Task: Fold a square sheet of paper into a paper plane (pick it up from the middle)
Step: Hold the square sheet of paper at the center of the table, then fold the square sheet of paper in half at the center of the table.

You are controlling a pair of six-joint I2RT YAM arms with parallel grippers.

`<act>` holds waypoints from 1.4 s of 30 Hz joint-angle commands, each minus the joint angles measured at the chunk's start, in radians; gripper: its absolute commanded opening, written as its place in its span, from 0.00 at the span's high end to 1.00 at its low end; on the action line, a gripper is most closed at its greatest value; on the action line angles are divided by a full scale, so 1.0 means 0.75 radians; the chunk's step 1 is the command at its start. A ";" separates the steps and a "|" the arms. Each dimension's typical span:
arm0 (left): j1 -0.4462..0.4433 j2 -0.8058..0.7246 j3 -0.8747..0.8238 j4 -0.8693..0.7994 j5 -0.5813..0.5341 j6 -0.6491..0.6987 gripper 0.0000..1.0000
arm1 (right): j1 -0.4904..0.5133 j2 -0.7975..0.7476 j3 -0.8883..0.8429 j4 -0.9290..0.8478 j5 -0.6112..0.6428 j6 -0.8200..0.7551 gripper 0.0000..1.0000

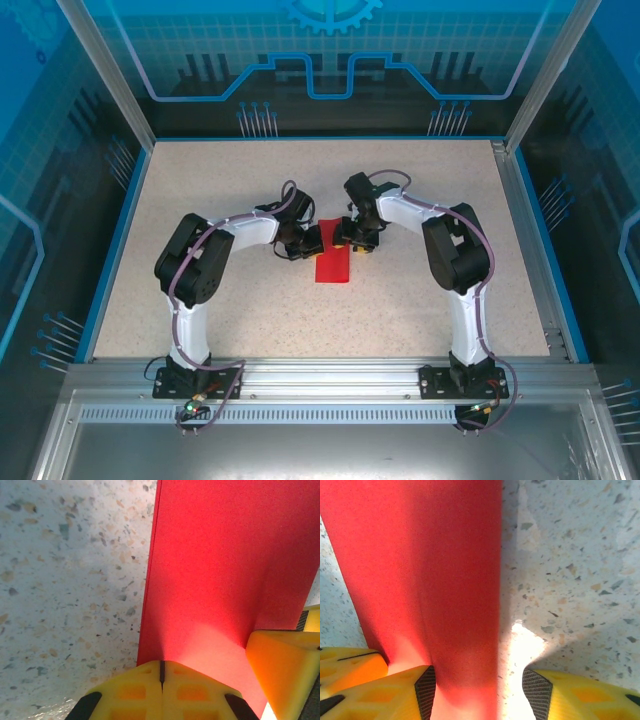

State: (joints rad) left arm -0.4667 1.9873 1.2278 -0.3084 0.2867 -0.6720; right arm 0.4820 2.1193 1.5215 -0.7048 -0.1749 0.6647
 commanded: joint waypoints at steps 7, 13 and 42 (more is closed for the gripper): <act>-0.010 0.054 -0.033 -0.036 -0.061 0.059 1.00 | -0.072 -0.114 -0.069 0.055 0.008 -0.050 0.37; -0.009 0.053 -0.038 -0.033 -0.060 0.063 1.00 | -0.142 -0.338 -0.318 0.408 -0.251 -0.012 0.56; -0.010 0.062 -0.050 -0.025 -0.045 0.071 1.00 | -0.141 -0.175 -0.540 0.670 -0.411 -0.070 0.87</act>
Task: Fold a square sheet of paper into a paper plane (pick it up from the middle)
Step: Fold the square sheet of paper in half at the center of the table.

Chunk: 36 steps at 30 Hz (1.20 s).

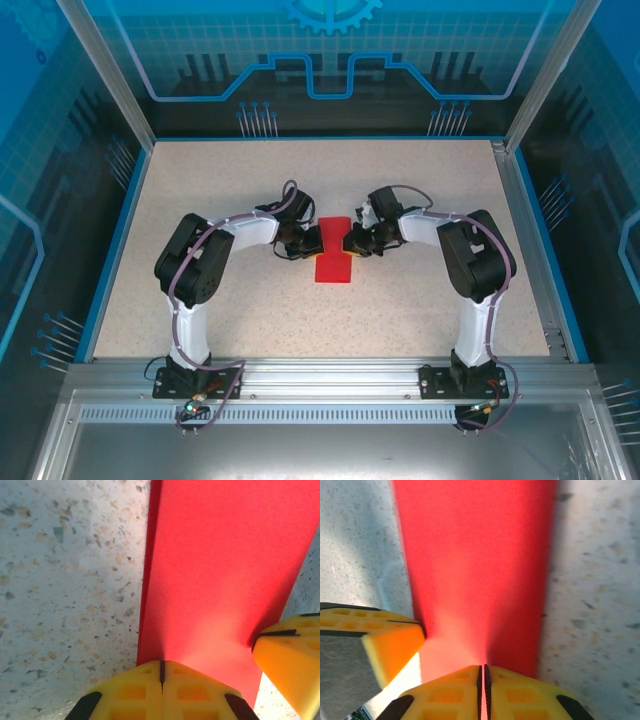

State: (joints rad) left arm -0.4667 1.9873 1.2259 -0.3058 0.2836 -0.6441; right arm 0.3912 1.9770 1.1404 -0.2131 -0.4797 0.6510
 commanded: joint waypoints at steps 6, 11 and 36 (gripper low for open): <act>-0.009 0.062 -0.053 -0.028 -0.041 0.036 1.00 | -0.019 0.045 -0.064 -0.005 0.061 -0.122 0.86; -0.009 0.063 -0.056 -0.026 -0.040 0.037 1.00 | -0.007 -0.030 -0.074 0.055 -0.013 -0.124 0.85; -0.008 0.071 -0.058 -0.024 -0.021 0.045 1.00 | 0.031 -0.018 -0.188 0.097 -0.034 -0.141 0.85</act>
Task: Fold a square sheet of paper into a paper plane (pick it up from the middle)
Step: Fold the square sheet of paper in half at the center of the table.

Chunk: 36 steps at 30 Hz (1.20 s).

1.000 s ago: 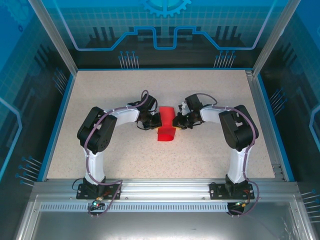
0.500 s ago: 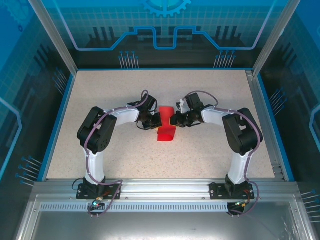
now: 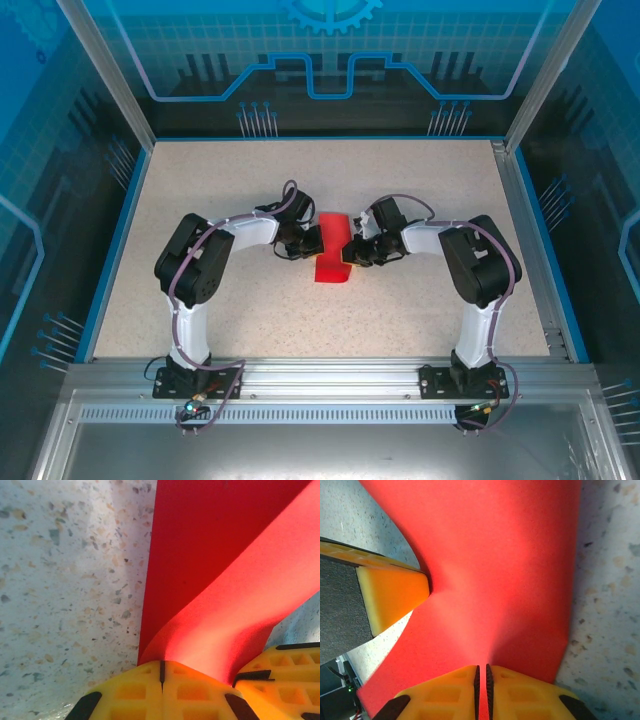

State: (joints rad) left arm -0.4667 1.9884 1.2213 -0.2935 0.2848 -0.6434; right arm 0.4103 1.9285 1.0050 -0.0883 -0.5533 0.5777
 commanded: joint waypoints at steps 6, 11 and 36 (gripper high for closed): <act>-0.009 0.074 -0.054 -0.044 -0.025 0.048 1.00 | 0.005 -0.100 -0.013 -0.018 -0.044 -0.010 0.85; -0.009 0.078 -0.058 -0.034 -0.022 0.040 1.00 | 0.011 -0.126 -0.045 0.007 -0.077 0.013 0.85; -0.010 0.076 -0.066 -0.040 -0.023 0.046 1.00 | 0.085 -0.200 -0.131 -0.069 0.039 -0.006 0.85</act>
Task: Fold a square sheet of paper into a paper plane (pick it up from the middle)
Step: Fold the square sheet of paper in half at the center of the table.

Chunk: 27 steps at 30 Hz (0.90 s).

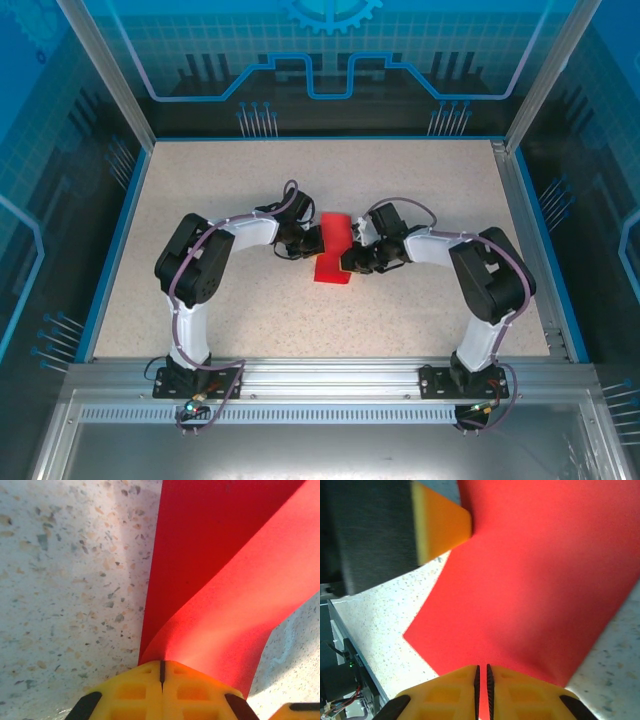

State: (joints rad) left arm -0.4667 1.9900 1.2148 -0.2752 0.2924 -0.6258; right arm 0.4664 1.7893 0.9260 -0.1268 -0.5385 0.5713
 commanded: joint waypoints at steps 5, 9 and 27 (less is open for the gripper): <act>-0.008 0.077 -0.057 -0.064 -0.030 0.022 1.00 | 0.010 0.049 -0.071 0.044 0.038 0.021 0.86; -0.011 0.076 -0.057 -0.064 -0.031 0.026 1.00 | 0.010 0.120 -0.112 0.078 0.040 0.040 0.86; -0.008 0.075 -0.080 -0.044 -0.026 0.012 1.00 | 0.093 -0.022 -0.010 -0.086 0.096 0.030 0.85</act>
State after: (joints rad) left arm -0.4667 1.9903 1.2064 -0.2550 0.3004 -0.6258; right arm 0.5060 1.7508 0.8867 -0.1356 -0.4965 0.6010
